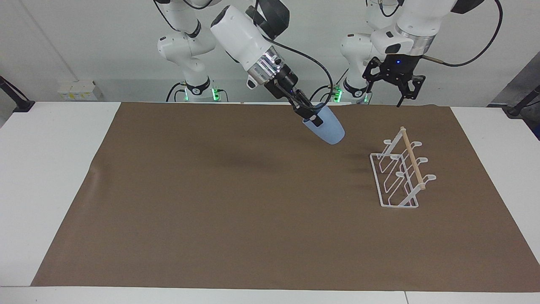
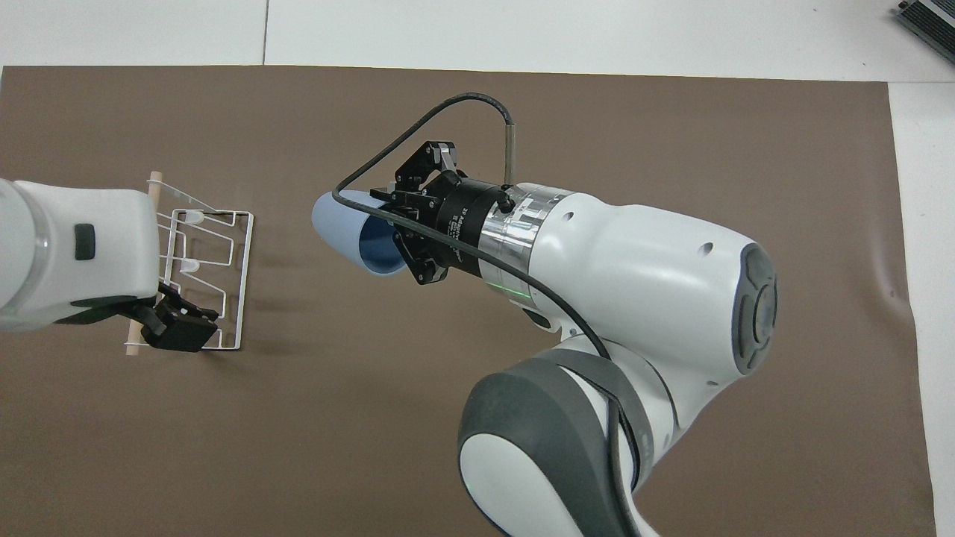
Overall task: Hang cup on cup holder
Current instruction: 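Carry the cup toward the rack while the left gripper reaches forward, then grasp the cup with the left gripper from the right gripper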
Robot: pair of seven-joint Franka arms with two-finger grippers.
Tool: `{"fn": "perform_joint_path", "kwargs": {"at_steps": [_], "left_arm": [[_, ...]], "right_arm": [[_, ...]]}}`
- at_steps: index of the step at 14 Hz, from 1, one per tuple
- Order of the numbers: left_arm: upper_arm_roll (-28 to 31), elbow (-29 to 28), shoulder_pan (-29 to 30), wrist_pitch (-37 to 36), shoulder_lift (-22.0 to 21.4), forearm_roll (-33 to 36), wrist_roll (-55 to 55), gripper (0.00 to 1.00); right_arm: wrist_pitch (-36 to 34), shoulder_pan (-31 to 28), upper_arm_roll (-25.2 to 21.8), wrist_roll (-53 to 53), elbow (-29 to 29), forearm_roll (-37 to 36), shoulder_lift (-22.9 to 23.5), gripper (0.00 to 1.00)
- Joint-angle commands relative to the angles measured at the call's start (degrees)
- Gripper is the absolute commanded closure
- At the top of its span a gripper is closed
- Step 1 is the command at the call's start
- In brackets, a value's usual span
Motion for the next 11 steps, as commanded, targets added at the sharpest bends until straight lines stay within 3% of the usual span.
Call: {"fn": "perform_joint_path", "kwargs": {"at_steps": [1,3,7,11], "left_arm": [[0.9,-6.3,-2.0,8.0,-3.4,0.3,15.5,0.0],[1.3,-7.5,-0.6,12.0,-3.5,0.2,25.4,0.0],[1.3,-9.5,-0.3,16.2,-2.8,-5.4,31.4,0.0],[1.2,-13.1,-0.6,17.1,-3.0,-9.5,34.6,0.0]], "right_arm": [[-2.9,-0.8,0.0,-2.6,0.0,1.2,-0.3,1.0],[-6.0,-1.5,0.0,-5.4,0.2,1.2,-0.4,1.0],[-12.9,-3.8,-0.1,-10.4,1.0,1.7,-0.6,1.0],[-13.5,-3.9,-0.2,-11.9,1.2,3.4,-0.6,1.0]]}}
